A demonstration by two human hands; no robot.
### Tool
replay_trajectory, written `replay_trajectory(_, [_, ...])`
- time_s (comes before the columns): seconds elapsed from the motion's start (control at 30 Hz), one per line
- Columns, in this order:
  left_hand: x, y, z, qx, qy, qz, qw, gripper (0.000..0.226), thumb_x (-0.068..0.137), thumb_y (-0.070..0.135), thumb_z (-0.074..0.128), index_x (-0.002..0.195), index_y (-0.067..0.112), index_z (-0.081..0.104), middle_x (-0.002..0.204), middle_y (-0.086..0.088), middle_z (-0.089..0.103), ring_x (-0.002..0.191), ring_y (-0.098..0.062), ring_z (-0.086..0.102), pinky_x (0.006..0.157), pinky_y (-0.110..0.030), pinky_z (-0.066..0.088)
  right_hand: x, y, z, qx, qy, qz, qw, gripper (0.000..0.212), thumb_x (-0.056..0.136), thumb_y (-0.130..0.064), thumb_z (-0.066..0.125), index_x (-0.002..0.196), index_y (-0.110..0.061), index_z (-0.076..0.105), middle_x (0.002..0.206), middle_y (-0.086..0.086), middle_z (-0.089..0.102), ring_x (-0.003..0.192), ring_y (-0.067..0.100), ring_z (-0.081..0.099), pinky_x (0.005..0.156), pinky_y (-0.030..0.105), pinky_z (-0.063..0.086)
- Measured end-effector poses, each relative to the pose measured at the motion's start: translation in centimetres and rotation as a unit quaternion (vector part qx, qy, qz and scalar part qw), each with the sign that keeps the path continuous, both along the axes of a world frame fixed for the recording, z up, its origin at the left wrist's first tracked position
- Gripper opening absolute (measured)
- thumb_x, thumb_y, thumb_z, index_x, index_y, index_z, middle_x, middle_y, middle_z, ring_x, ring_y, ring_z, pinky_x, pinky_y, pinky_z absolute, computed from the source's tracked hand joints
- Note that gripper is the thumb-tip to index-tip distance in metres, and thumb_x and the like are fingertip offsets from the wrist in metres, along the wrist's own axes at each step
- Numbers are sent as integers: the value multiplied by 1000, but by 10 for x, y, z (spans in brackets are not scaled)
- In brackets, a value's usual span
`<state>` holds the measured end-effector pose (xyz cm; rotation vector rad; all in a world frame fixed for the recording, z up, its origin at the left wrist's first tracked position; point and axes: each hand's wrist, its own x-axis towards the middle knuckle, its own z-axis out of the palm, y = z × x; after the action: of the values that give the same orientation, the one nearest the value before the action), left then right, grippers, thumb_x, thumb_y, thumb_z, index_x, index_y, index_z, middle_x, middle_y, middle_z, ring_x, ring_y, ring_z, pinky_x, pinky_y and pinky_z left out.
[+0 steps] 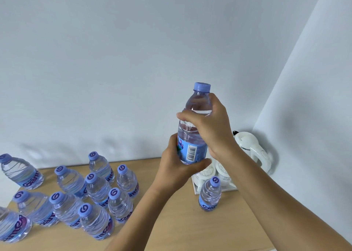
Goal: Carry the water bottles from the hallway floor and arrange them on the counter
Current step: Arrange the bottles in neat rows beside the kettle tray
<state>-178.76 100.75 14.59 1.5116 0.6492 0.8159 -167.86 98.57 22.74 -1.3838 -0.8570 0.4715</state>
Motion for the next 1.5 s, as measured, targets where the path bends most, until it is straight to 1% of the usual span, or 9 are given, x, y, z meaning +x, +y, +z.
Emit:
replay_trajectory(0.13, [-6,3,8,-12,-1,-45,999,59,61,16,90,110,19,56,97,2,72,86,-14,71,67,-25,56,11,1,7,22,48,78,996,26,56,-9,74,77,-16,61,72,-3,66,68,15,66,63,29,54])
replay_trajectory(0.3, [-9,4,10,4,-4,-39,999,57,59,19,90,105,17,57,90,-5,72,76,-21,70,62,-28,56,19,-2,13,29,113,199,973,30,59,-5,74,84,-17,64,80,5,67,82,23,68,79,38,57])
replay_trajectory(0.47, [-1,-3,5,19,-20,47,999,61,54,24,88,106,21,57,90,1,73,76,-20,71,63,-39,60,-1,-4,6,22,-15,37,999,52,63,-27,88,104,-23,57,92,-17,69,82,6,71,72,22,58])
replay_trajectory(0.57, [1,-6,2,37,-16,47,998,66,56,21,90,111,24,55,95,6,72,82,-14,72,66,-34,60,-7,-3,4,46,-19,-11,999,39,67,-20,86,94,-25,58,87,-18,69,75,4,69,66,19,54])
replay_trajectory(0.87, [-12,1,17,-4,0,-74,997,59,57,26,91,107,16,62,97,-3,73,88,-20,72,71,-27,57,12,-10,18,51,76,143,985,25,61,-7,73,81,-18,63,81,-1,66,75,15,69,62,24,54])
replay_trajectory(1.1, [-2,-11,13,35,-6,42,998,57,54,19,90,103,21,60,90,5,72,78,-14,72,62,-31,59,-8,-17,12,72,-52,-12,996,51,64,-34,87,104,-40,55,96,-25,67,79,2,71,69,17,56])
replay_trajectory(1.27, [-7,-10,16,13,-3,-35,999,61,56,27,93,108,23,61,100,4,73,89,-15,72,71,-27,59,0,-18,18,53,-9,31,998,33,61,-10,79,84,-24,59,81,-9,68,67,14,69,66,37,59])
replay_trajectory(1.37, [-13,-2,21,-52,-25,-135,989,51,61,19,90,106,21,66,102,-5,74,94,-23,72,76,-27,57,10,-18,24,54,46,122,990,31,56,-6,75,79,-21,62,82,3,66,73,20,68,62,33,56])
replay_trajectory(1.5, [-10,-3,22,-42,-25,-99,994,50,56,20,89,101,20,67,95,-5,75,86,-20,72,71,-26,57,13,-18,26,49,52,170,983,36,63,-5,78,91,-22,63,95,6,66,83,24,72,66,30,57])
